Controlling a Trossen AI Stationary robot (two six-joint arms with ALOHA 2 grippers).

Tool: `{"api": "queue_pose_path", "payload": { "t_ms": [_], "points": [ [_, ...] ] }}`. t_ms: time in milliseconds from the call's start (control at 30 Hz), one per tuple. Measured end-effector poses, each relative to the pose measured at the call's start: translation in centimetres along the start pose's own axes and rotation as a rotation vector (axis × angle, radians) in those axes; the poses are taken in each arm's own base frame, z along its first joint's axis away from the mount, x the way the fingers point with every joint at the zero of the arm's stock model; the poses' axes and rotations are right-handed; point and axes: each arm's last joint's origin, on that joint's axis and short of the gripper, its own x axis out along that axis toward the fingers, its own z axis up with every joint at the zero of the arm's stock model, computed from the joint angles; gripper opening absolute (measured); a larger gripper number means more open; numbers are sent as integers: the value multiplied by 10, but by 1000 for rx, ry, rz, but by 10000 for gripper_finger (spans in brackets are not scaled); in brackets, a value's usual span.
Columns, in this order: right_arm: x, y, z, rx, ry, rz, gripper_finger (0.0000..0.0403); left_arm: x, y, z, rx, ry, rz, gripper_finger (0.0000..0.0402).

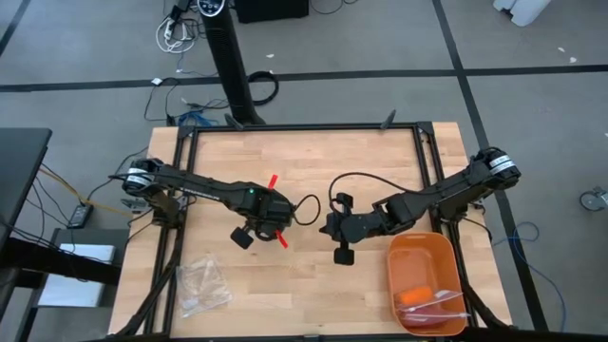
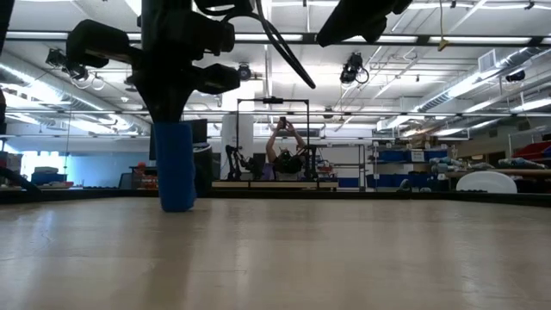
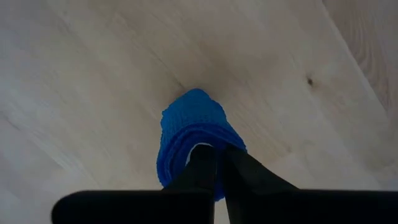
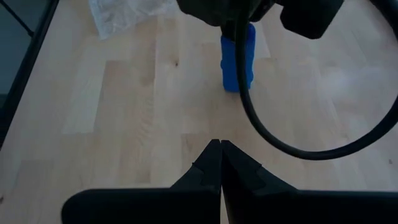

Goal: Roll bandage
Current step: Roll the blue bandage

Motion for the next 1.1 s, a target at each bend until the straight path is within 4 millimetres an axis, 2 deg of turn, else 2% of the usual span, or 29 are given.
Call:
{"api": "queue_pose_path", "payload": {
  "t_ms": [567,967,1100],
  "points": [
    [0,0,0,0,0,0,0,0,2,-1,-46,51,88,61],
    [0,1,2,-3,-10,23,0,0,4,-2,-48,82,142,62],
    [0,1,2,-3,-9,27,0,0,4,-2,-49,82,141,52]
  ]
}}
